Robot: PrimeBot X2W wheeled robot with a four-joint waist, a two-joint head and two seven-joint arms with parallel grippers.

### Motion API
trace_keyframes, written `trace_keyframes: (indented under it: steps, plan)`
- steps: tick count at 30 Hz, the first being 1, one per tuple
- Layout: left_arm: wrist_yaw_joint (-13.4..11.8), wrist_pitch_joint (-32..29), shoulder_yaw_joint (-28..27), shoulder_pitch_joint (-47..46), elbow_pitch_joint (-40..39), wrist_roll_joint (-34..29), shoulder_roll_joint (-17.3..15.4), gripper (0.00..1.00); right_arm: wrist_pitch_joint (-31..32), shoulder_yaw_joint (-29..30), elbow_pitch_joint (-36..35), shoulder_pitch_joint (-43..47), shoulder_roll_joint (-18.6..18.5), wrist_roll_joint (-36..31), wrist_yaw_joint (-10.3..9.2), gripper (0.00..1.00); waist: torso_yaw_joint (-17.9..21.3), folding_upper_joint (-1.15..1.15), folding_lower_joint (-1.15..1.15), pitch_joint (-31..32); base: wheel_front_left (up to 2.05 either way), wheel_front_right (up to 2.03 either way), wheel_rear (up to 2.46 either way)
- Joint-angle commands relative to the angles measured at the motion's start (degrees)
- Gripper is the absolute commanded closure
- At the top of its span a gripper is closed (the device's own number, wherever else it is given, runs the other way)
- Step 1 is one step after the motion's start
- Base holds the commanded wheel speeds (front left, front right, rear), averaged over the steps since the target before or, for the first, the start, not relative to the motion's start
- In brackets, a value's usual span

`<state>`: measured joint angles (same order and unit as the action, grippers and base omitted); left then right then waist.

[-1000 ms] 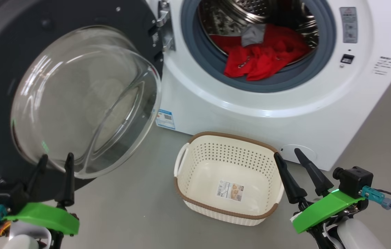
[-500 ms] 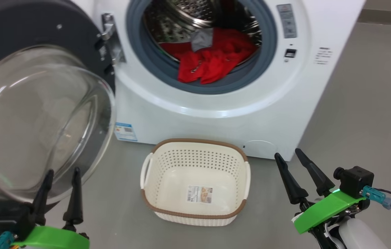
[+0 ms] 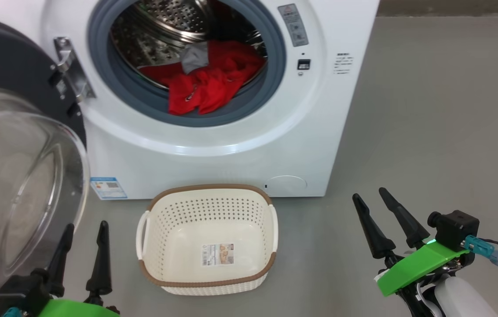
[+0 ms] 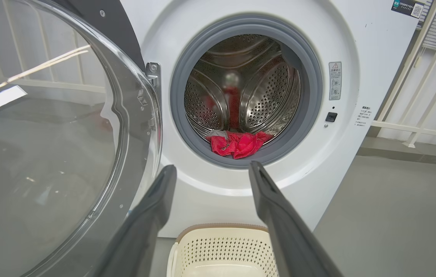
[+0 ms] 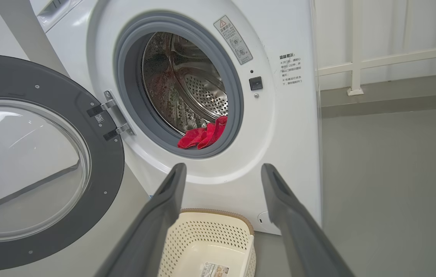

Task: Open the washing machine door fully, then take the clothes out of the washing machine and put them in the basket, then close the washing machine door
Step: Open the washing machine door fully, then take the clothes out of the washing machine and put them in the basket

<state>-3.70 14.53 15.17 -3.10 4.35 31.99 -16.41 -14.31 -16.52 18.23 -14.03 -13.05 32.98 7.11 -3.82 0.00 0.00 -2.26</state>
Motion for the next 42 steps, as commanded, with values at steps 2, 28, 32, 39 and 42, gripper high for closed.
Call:
trace_keyframes:
  steps: [2, 28, 32, 39, 42]
  plan:
    - [0.6, 0.5, -2.8, -0.8, -1.3, -0.8, -0.8, 0.00, -0.7, -0.7, -1.5, -1.1, -0.7, -0.5, 0.37, 0.00, 2.4, 0.00, 0.00, -0.1, 0.00, 0.00, 0.00]
    - [3.7, 0.5, -7.6, 0.9, 1.4, -6.6, 3.8, 0.00, -0.7, 3.7, -2.1, -0.7, -0.6, -5.8, 0.37, 0.00, 6.7, 0.00, 0.00, 0.4, 0.00, 0.00, 0.00]
    - [4.2, 0.5, -8.0, 1.0, 1.7, -7.1, 4.2, 0.00, -0.7, 3.7, -2.1, -0.5, -0.6, -5.9, 0.37, 0.00, 6.7, 0.00, 0.00, 0.7, 0.00, 0.00, 0.00]
    - [4.8, 0.5, -8.6, 1.3, 2.1, -7.9, 5.0, 0.00, -0.7, 3.3, -2.0, -0.3, -0.8, -5.7, 0.37, 0.00, 6.5, 0.00, 0.00, 1.2, 0.00, 0.00, 0.00]
    - [5.1, 0.5, -8.8, 1.4, 2.0, -8.2, 5.1, 0.00, -0.7, 3.3, -2.0, -0.3, -0.8, -5.7, 0.37, 0.00, 6.5, 0.00, 0.00, 1.3, 0.00, 0.00, 0.00]
